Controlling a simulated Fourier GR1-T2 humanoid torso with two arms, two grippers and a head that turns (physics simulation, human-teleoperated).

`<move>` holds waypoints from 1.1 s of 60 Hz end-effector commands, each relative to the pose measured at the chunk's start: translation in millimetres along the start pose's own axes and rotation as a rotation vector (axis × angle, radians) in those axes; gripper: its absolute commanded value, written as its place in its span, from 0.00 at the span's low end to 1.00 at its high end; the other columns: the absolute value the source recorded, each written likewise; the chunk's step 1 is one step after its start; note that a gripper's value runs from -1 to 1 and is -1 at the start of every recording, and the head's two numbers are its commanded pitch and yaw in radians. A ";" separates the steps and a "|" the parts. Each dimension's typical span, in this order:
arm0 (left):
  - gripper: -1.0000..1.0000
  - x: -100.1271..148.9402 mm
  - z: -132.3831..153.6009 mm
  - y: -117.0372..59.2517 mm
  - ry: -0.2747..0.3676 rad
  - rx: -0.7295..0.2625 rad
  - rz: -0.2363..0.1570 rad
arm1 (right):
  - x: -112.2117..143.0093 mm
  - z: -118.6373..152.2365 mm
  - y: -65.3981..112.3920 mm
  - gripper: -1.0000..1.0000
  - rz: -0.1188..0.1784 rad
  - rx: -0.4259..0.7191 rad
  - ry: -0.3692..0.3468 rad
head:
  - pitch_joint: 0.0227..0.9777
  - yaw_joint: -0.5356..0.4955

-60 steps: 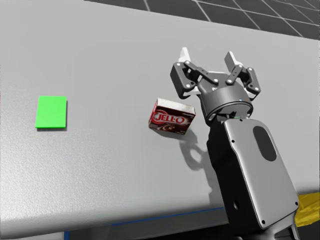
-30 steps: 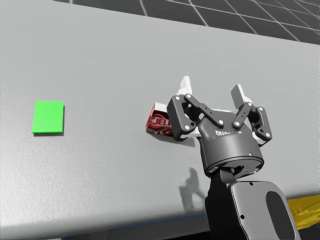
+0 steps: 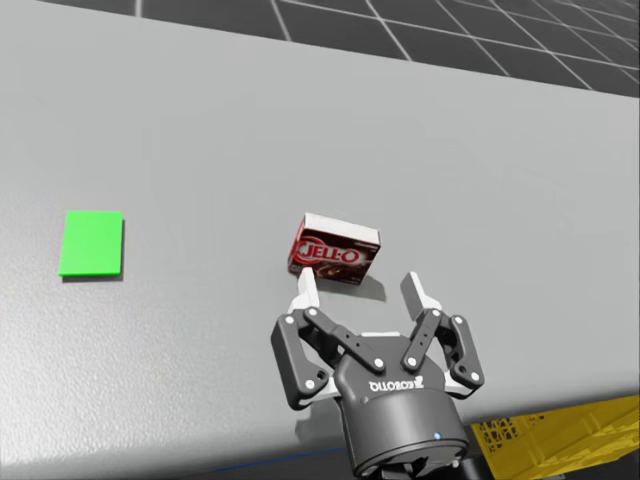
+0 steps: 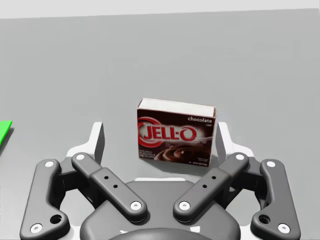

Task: Look at the card. If it is red, pick the object on the left. If it is green, pick the object on the right.

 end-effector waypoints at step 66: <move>0.00 1.8 1.0 1.8 -0.007 0.013 0.001 | -47.6 -98.8 11.5 0.00 0.117 -0.132 0.103 | 0.85 0.18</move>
